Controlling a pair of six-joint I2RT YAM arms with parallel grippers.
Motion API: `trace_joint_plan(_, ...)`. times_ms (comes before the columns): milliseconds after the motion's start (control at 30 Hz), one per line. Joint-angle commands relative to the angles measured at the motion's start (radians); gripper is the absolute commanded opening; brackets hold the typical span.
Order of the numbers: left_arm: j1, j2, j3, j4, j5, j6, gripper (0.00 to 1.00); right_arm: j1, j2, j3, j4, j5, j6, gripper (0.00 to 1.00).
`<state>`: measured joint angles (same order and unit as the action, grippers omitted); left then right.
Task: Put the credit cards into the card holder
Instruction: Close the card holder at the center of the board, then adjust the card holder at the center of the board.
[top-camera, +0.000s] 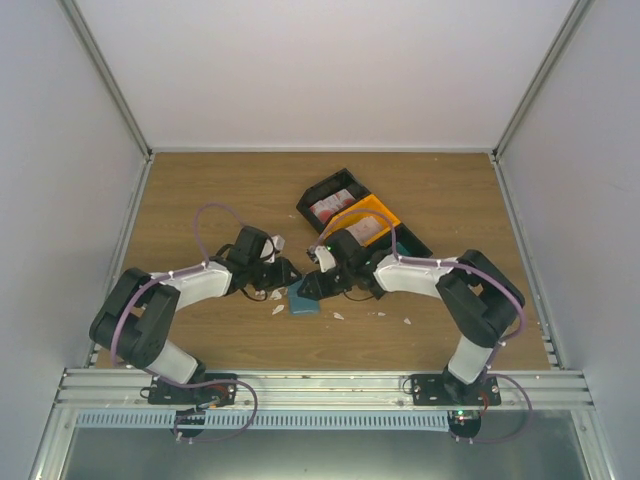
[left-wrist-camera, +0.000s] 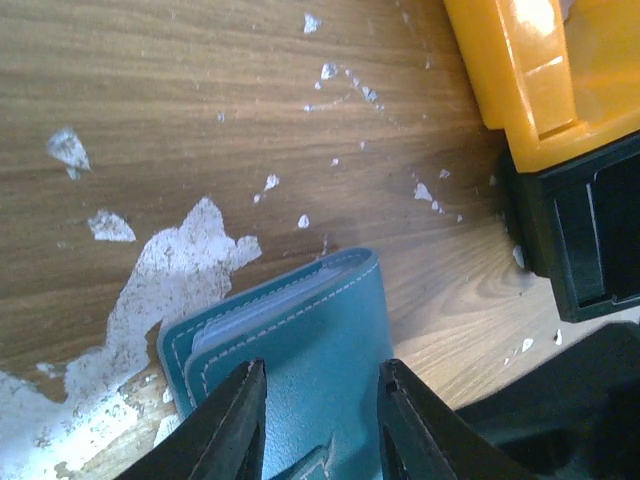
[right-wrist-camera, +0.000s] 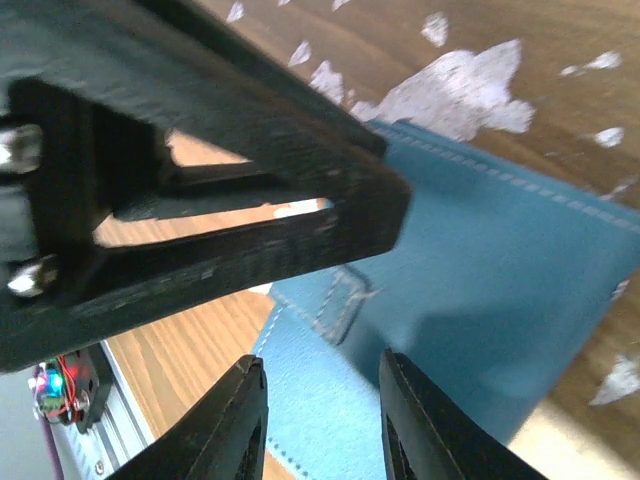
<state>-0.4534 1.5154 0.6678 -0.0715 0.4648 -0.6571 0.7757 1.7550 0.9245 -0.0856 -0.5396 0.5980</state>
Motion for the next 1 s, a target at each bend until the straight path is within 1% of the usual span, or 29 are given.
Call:
trace_joint_plan(0,0.002,0.012,-0.039,0.057,0.026,0.018,0.33,0.063,-0.053,0.008,-0.041,0.080,-0.034,0.33)
trace_joint_plan(100,0.002,0.027,-0.049,0.066,0.039,0.018,0.32,0.090,-0.069,-0.008,-0.016,0.098,-0.012,0.34)
trace_joint_plan(200,0.003,0.029,-0.058,0.068,0.043,0.018,0.31,0.101,-0.046,-0.011,0.022,0.086,0.001,0.34)
trace_joint_plan(400,0.004,0.034,-0.056,0.051,0.026,0.020,0.29,0.107,0.018,0.011,0.014,0.064,-0.004,0.34)
trace_joint_plan(567,0.004,0.037,-0.059,0.044,0.025,0.012,0.29,0.108,0.016,-0.008,-0.020,0.057,-0.014,0.34)
trace_joint_plan(633,0.003,0.027,-0.062,0.034,0.022,0.009,0.29,0.108,0.013,-0.018,-0.067,0.095,-0.019,0.34)
trace_joint_plan(833,0.004,-0.031,-0.106,0.004,0.005,0.013,0.30,0.093,-0.021,-0.057,-0.202,0.277,-0.021,0.34)
trace_joint_plan(967,0.004,-0.052,-0.137,0.000,0.018,0.028,0.30,0.064,-0.023,-0.030,-0.244,0.358,-0.042,0.35)
